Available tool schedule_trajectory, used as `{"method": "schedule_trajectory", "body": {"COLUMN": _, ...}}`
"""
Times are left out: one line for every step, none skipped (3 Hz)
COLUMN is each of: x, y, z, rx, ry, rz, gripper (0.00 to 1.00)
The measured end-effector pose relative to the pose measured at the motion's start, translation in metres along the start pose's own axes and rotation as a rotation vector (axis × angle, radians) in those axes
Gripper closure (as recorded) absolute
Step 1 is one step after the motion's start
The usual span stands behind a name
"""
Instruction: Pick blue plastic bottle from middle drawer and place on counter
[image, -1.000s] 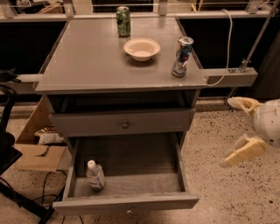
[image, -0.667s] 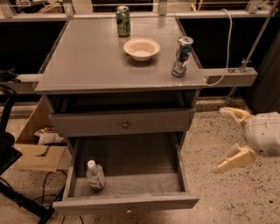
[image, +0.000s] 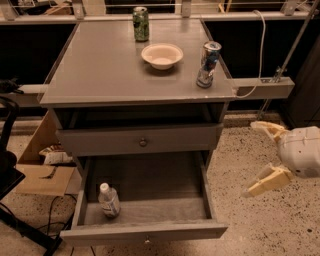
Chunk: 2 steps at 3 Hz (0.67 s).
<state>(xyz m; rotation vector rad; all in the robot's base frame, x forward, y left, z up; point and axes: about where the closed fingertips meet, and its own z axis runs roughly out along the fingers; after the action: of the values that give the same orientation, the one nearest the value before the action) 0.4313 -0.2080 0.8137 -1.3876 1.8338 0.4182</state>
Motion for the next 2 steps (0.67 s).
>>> {"method": "schedule_trajectory", "body": {"x": 0.008, "y": -0.002, "z": 0.039, "rx": -0.018, "ry": -0.096, "rz": 0.032, "gripper": 0.0}}
{"method": "schedule_trajectory", "body": {"x": 0.0, "y": 0.0, "z": 0.109, "rx": -0.07, "ry": -0.265, "rz": 0.047, "gripper": 0.0}}
